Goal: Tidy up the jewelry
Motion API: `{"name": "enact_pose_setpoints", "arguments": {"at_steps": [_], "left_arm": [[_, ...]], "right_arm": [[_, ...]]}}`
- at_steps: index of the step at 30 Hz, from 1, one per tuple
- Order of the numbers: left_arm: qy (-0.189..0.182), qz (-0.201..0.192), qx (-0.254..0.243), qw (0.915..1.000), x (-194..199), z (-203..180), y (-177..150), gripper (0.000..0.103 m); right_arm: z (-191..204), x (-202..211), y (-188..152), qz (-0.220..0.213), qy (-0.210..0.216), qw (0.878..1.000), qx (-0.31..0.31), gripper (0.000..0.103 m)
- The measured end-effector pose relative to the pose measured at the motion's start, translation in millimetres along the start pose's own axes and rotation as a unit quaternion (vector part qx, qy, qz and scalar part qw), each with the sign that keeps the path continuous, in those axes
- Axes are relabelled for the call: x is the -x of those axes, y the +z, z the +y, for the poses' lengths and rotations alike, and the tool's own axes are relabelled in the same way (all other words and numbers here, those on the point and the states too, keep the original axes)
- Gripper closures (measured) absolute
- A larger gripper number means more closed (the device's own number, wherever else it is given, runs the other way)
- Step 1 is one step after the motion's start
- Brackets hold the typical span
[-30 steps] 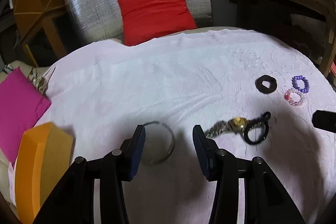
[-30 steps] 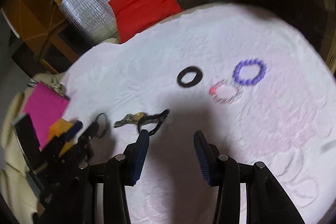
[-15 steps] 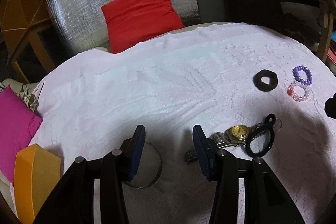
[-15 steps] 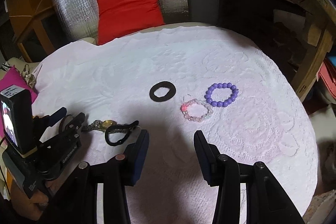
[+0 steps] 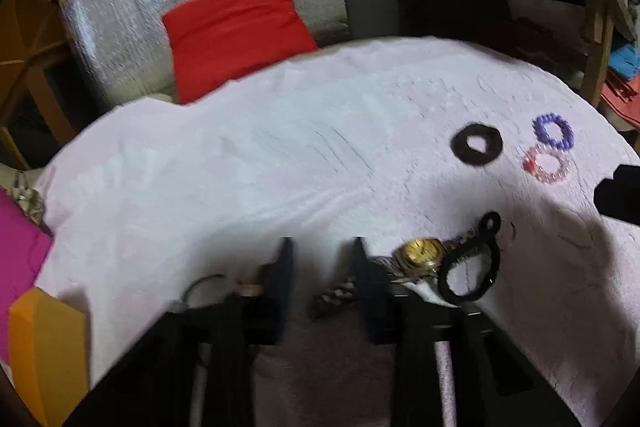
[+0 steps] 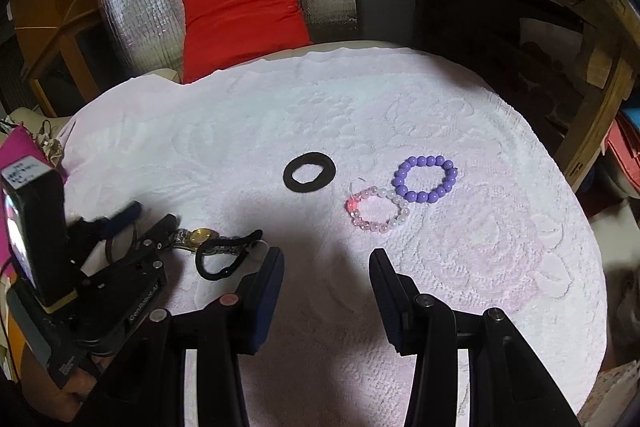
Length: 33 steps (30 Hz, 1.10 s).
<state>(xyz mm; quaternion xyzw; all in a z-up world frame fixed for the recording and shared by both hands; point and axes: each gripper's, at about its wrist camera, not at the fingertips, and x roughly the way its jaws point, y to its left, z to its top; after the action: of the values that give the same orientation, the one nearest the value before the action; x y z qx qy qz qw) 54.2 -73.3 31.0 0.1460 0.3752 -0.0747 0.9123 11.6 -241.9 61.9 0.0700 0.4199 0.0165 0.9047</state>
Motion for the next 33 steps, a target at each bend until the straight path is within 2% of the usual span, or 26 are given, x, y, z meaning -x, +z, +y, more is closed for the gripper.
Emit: {"name": "enact_pose_setpoints", "arguments": {"at_steps": [3, 7, 13, 18, 20, 21, 24, 25, 27, 30, 33], "left_arm": [[-0.017, 0.003, 0.004, 0.9998, -2, 0, -1, 0.097], [-0.042, 0.010, 0.031, 0.9986, 0, 8, -4, 0.101], [-0.050, 0.005, 0.048, 0.9976, 12, 19, -7, 0.102], [-0.063, -0.033, 0.046, 0.9964, 22, 25, -6, 0.102], [-0.078, -0.039, 0.044, 0.9952, 22, 23, -4, 0.101], [-0.083, -0.042, 0.043, 0.9948, 21, 21, -3, 0.097], [-0.099, -0.050, 0.032, 0.9934, 16, 12, 0, 0.070], [-0.108, -0.050, 0.030, 0.9924, 13, 10, -1, 0.066], [-0.121, -0.033, 0.027, 0.9917, 5, 8, -2, 0.066], [-0.146, -0.021, 0.047, 0.9880, 0, 16, -2, 0.066], [-0.173, -0.005, 0.063, 0.9829, -3, 22, -6, 0.086]], "right_arm": [[-3, -4, 0, 0.004, 0.002, 1.000, -0.010, 0.055], [-10, -14, 0, 0.020, 0.016, 0.999, -0.033, 0.055], [-13, -27, -1, 0.037, 0.044, 0.996, -0.062, 0.055], [-13, -37, 0, 0.054, 0.073, 0.991, -0.094, 0.055], [-15, -39, 0, 0.055, 0.072, 0.991, -0.101, 0.055], [-16, -39, 0, 0.054, 0.070, 0.991, -0.101, 0.055], [-23, -40, 0, 0.052, 0.066, 0.991, -0.107, 0.055], [-26, -41, 0, 0.054, 0.065, 0.990, -0.111, 0.055], [-31, -43, -1, 0.058, 0.066, 0.989, -0.118, 0.055], [-34, -46, 0, 0.061, 0.067, 0.988, -0.123, 0.055], [-31, -47, 0, 0.062, 0.070, 0.989, -0.118, 0.055]]}}
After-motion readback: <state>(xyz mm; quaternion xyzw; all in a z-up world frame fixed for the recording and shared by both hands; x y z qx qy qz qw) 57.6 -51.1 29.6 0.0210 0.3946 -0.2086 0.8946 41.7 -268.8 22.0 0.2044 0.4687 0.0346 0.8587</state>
